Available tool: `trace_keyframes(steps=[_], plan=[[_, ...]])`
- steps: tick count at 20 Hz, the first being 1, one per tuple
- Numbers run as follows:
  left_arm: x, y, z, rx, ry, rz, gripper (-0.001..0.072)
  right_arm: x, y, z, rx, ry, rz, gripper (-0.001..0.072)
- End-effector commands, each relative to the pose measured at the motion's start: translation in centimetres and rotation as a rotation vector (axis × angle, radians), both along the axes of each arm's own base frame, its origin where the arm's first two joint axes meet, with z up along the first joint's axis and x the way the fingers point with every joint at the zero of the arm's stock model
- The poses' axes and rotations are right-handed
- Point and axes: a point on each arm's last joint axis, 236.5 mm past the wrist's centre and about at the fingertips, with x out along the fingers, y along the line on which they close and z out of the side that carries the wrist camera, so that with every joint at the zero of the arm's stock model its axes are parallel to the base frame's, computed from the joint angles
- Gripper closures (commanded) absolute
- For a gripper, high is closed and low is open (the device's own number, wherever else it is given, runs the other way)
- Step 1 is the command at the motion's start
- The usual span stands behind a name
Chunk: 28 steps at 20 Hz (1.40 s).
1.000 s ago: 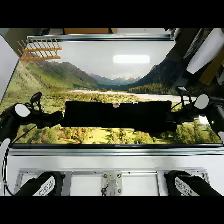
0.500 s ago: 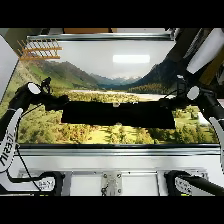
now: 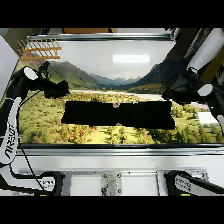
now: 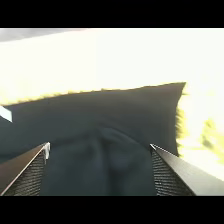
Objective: Fold the clothes and pants, and hang the long-sleeved shirts on hangers.
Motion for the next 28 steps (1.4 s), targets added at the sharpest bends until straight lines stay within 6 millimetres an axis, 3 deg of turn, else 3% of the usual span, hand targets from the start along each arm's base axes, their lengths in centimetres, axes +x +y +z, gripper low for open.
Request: trace_keyframes(steps=[1,4,8,13,16,20,21,25,28], plan=[[-2.5,-3.1,-0.3,-0.001,0.016,-0.067,0.0698,-4.6,-5.2,-2.2,0.032,0.130,-0.006,0.0026],[-5.4,-7.9,-1.7,-0.048,0.034,-0.133,0.0699,-8.0,-8.0,-4.9,0.176,0.225,-0.047,0.0018],[-8.2,-14.3,-3.5,-0.159,0.058,-0.170,0.0699,-8.5,-8.4,-8.4,0.354,0.273,-0.094,0.0018],[-9.3,-18.2,-3.5,-0.197,0.035,-0.216,0.0699,-5.6,-3.6,-9.6,0.518,0.238,-0.040,0.0019],[-8.7,-19.2,-2.7,-0.202,-0.002,-0.229,0.0699,-4.5,0.5,-10.2,0.568,0.258,0.022,0.0019],[-8.8,-19.2,-2.7,-0.204,0.004,-0.225,0.0699,-3.3,4.3,-11.0,0.545,0.261,0.085,0.0039],[-8.9,-19.2,-2.7,-0.203,0.005,-0.226,0.0699,-3.1,4.7,-11.1,0.534,0.258,0.092,0.0130],[-8.8,-19.2,-2.7,-0.202,0.003,-0.225,0.0699,-3.2,4.6,-11.3,0.504,0.258,0.104,0.0669],[-8.1,-19.1,-2.6,-0.201,-0.022,-0.209,0.0700,-4.2,2.7,-10.6,0.385,0.306,0.135,0.0699]])
